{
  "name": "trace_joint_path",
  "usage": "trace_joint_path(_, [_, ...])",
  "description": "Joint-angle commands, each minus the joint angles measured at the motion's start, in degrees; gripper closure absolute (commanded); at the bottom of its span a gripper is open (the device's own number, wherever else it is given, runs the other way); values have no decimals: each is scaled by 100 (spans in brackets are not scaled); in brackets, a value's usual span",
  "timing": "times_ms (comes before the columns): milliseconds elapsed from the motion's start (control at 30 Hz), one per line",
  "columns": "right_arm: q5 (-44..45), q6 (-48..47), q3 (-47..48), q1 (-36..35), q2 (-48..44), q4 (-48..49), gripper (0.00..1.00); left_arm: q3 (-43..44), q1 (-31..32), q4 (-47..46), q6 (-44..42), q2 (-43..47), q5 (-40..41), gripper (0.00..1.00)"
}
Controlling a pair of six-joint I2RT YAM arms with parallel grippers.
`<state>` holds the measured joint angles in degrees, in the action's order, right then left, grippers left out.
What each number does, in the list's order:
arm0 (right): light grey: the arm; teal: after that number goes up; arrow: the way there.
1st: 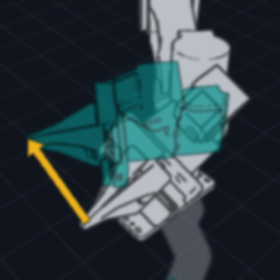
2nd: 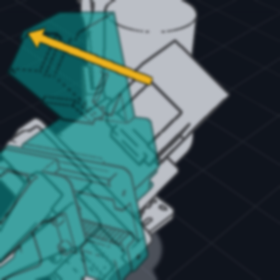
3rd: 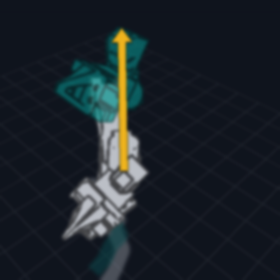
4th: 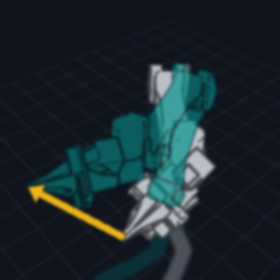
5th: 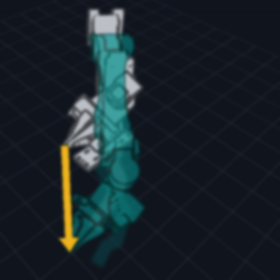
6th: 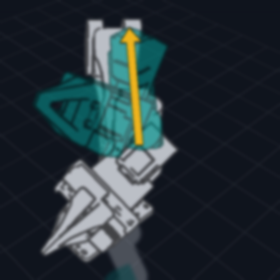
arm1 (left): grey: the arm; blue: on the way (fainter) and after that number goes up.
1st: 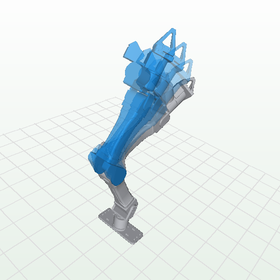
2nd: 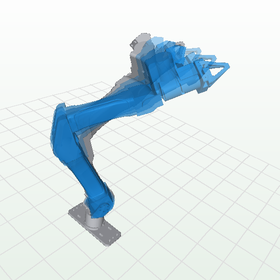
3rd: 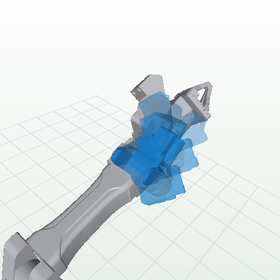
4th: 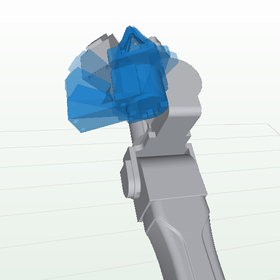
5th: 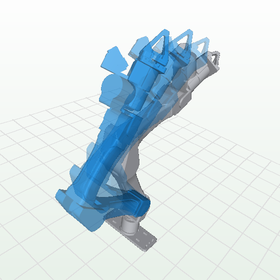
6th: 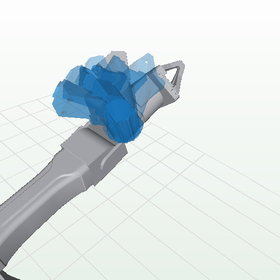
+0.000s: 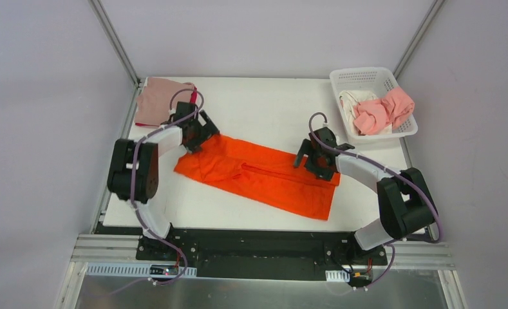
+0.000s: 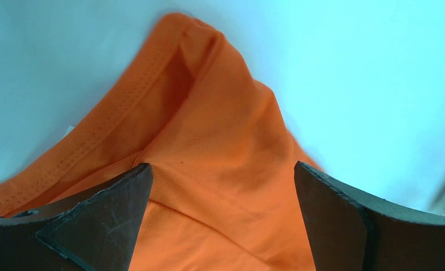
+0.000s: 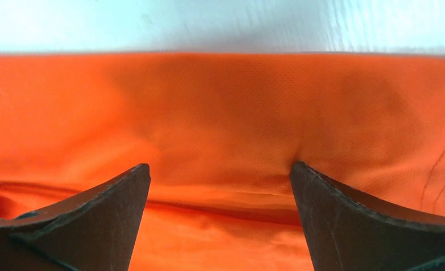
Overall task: Fold and stack the t-shirts
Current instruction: Rotate the tshirt 90 degrees
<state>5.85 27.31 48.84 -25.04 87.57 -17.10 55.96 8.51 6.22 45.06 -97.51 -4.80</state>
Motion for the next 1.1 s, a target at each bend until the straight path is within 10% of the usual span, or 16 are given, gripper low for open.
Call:
trace_joint_path(0, [-115,514,-303,-61,-532,-831,1,1550,-36,83,-228,-1866,-863,1])
trace_joint_path(500, [-2743,743,-937,-2744,-936,615,0,9359,1156,773,965,-6950,-1930,1])
trace_joint_path(1067, [-1049,216,370,-3066,-1283,-407,0,8700,1232,48,779,-5442,-1799,1])
